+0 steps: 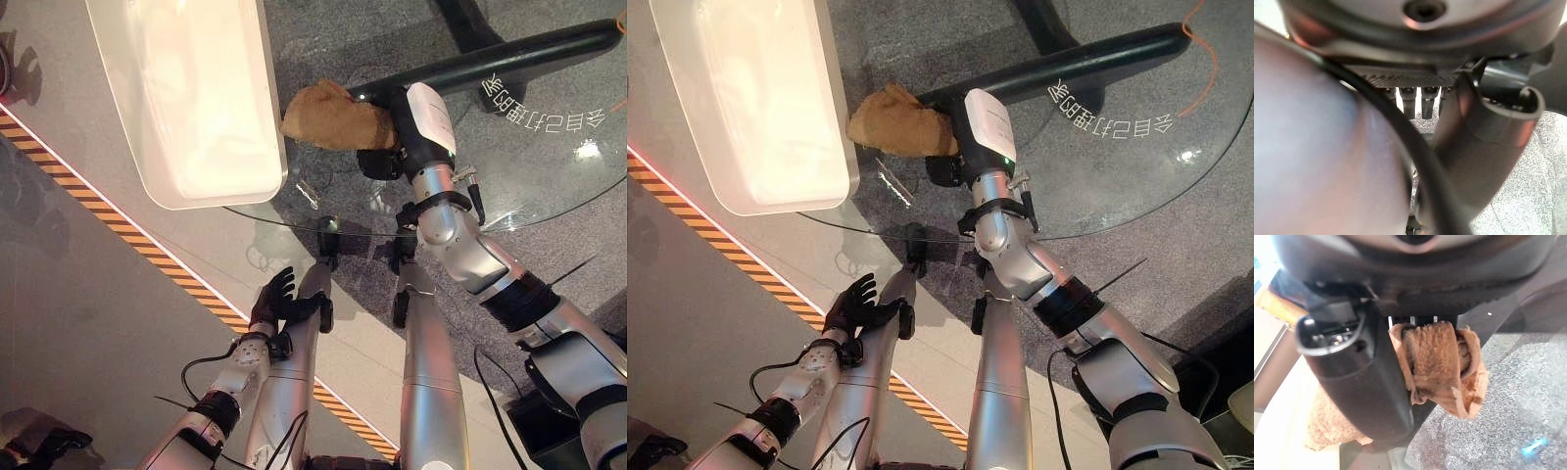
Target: Wipe the table with a cloth and put it in the basket.
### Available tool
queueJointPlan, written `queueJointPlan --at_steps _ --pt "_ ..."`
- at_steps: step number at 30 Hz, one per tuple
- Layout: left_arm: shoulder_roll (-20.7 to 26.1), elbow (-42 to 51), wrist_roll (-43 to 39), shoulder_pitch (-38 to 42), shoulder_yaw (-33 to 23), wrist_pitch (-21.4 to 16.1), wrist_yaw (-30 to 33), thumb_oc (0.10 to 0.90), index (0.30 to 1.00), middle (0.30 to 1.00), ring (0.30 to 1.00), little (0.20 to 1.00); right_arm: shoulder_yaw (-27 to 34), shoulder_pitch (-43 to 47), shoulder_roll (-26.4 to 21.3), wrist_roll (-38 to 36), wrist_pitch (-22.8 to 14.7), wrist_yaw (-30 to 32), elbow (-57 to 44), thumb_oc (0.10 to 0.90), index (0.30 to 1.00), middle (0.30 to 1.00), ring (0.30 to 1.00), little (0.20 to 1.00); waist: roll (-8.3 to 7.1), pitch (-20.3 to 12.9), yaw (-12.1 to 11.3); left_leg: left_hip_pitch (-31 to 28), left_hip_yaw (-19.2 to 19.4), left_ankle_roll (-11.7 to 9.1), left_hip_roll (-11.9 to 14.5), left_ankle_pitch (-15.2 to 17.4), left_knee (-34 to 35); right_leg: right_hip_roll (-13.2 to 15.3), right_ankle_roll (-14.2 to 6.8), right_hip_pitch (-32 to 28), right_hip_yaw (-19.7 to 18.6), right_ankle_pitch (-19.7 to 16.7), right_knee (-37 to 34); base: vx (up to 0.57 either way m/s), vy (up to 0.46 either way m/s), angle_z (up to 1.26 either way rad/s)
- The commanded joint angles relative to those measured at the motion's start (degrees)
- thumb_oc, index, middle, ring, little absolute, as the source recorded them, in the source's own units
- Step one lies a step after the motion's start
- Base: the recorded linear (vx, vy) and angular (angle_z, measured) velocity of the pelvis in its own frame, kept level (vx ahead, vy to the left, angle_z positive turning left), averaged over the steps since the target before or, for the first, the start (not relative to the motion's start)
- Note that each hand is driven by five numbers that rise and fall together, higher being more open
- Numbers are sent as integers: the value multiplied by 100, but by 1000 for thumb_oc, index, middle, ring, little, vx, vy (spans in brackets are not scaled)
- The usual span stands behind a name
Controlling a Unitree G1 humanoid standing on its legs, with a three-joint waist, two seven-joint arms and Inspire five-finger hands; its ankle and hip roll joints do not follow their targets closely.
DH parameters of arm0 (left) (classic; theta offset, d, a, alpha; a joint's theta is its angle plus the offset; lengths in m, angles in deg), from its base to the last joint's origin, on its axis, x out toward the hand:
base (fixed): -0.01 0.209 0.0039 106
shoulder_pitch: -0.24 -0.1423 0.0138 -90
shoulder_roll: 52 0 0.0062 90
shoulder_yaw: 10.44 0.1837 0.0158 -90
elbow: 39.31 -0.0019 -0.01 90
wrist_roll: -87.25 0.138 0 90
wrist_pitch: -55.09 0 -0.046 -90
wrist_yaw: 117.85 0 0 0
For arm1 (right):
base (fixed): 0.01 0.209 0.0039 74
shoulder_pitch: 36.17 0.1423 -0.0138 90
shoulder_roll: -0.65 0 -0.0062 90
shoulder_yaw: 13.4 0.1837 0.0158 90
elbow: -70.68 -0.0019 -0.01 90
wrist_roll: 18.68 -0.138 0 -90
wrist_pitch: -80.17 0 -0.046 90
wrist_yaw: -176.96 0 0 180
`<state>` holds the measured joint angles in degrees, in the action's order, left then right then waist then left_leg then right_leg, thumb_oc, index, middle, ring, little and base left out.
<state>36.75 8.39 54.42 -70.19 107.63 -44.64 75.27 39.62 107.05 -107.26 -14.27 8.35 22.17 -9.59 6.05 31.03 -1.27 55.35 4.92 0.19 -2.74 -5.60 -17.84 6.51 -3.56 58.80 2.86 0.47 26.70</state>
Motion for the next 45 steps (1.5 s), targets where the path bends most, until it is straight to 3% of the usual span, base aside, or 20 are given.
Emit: queueJointPlan --at_steps 1,10,15,24,33,38,45 --pt "39 -87 252 -727 -27 -27 123 800 900 900 900 900 479 -77 -207 -83 -10 925 -276 100 300 300 300 200 58 -123 -63 13 -36 9 -231 658 -466 -251 -201 -4 167 -265 -377 0 0 0" --pt "118 -80 280 -850 -44 -54 122 800 900 900 900 900 1284 311 -768 -801 190 1883 311 100 300 300 300 200 25 -123 -50 -64 -70 21 -238 724 -455 -299 -193 -73 139 -289 -417 0 0 0" --pt "209 -29 183 -880 -48 -108 87 800 900 900 900 900 1687 212 -1208 -1348 86 2399 681 100 300 300 300 200 31 -123 15 -47 -55 35 -234 737 -431 -323 -186 -49 92 -306 -460 -2 1 -4" --pt "293 101 69 -968 -61 -130 130 800 900 900 900 900 2401 -430 -1557 -2205 -276 3155 818 100 300 300 300 200 11 -123 143 -21 1 45 -215 753 -387 -355 -182 -23 14 -330 -555 0 -1 -8" --pt "315 182 -7 -962 -21 -132 226 800 900 900 900 900 3146 -1007 -1507 -3100 -1159 4043 1218 100 300 300 300 200 43 -123 201 22 22 51 -222 754 -359 -352 -179 -5 -31 -344 -635 3 3 -3" --pt "325 204 1 -938 -2 -109 213 800 900 900 900 900 3162 -927 -1431 -3139 -1444 4008 1149 100 300 300 300 200 58 -123 169 31 -15 63 -253 739 -336 -344 -179 -9 -10 -359 -663 0 0 0" --pt "228 155 73 -935 -45 -141 183 800 900 900 900 900 2872 -662 -1260 -2724 -1396 3565 559 100 300 300 300 200 69 -123 131 37 -33 59 -269 732 -349 -337 -168 -18 -1 -323 -653 0 0 0"
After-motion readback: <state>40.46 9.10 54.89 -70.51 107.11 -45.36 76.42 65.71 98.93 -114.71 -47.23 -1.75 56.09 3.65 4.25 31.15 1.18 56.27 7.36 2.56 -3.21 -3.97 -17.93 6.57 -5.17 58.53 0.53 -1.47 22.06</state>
